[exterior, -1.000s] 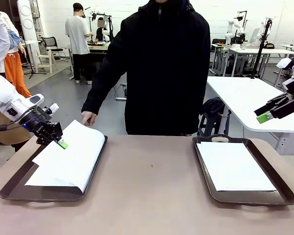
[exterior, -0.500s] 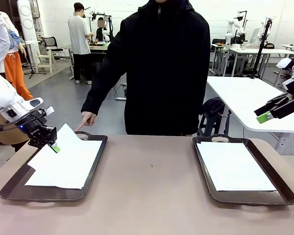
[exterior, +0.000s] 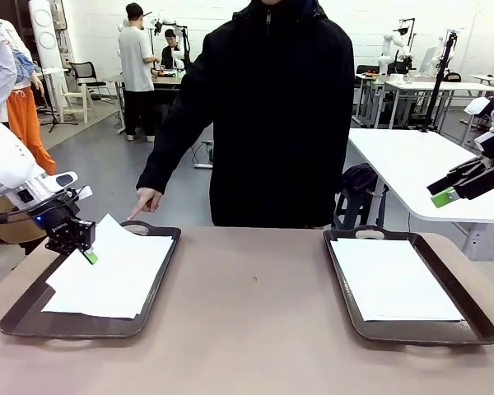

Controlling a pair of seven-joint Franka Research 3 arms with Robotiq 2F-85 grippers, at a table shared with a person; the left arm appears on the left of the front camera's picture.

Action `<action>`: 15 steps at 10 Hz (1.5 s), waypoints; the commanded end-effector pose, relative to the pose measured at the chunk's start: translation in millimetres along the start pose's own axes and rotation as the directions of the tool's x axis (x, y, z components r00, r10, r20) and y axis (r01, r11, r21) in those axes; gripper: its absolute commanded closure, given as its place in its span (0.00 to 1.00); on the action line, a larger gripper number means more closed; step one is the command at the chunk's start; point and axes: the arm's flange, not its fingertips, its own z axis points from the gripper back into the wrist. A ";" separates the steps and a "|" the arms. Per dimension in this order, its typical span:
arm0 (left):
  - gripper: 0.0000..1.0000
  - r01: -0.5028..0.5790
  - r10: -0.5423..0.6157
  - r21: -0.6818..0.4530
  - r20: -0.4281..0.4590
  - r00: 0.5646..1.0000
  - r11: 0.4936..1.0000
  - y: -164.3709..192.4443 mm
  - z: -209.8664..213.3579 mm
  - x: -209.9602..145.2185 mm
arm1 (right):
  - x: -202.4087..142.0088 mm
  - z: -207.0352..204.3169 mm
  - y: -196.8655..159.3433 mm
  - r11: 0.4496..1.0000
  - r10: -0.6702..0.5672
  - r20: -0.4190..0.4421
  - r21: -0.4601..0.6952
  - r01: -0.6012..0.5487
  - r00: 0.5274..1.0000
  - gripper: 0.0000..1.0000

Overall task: Sort the A4 documents.
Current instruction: Place the A4 Paper in the designated Handle tray.

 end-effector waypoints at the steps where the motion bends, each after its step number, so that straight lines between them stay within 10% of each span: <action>1: 0.99 -0.043 0.043 0.059 0.001 0.999 0.997 3.0 -7.0 4.4 | 0.9 -1.3 0.3 1.000 0.000 0.008 0.006 0.000 1.000 0.00; 7: 0.99 -0.069 0.070 0.092 -0.001 0.998 0.993 9.0 -16.9 8.8 | 0.9 -1.3 0.3 1.000 0.000 0.008 0.006 0.000 1.000 0.00; 10: 0.62 -0.053 0.053 0.106 0.000 0.999 0.993 7.0 -11.6 9.7 | 0.9 -1.3 0.3 1.000 0.000 0.008 0.006 0.000 1.000 0.00; 11: 0.77 -0.048 0.049 0.119 0.000 0.999 0.992 5.9 -9.6 10.6 | 0.9 -1.3 0.3 1.000 0.000 0.008 0.006 0.000 1.000 0.00; 12: 0.43 -0.047 0.047 0.123 0.002 0.999 0.991 6.2 -8.5 10.7 | 0.9 -1.3 0.3 1.000 0.000 0.008 0.006 0.000 1.000 0.00; 13: 0.58 -0.044 0.043 0.143 0.005 0.999 0.989 5.9 -6.0 10.8 | 0.9 -1.3 0.3 1.000 0.000 0.008 0.006 0.000 1.000 0.00; 14: 0.24 -0.041 0.041 0.153 0.001 0.999 0.987 6.5 -4.4 11.2 | 0.9 -1.3 0.3 1.000 0.000 0.008 0.006 0.000 1.000 0.00; 15: 0.39 -0.041 0.042 0.164 0.001 0.999 0.986 6.6 -2.6 11.5 | 0.9 -1.3 0.3 1.000 0.000 0.008 0.006 0.000 1.000 0.00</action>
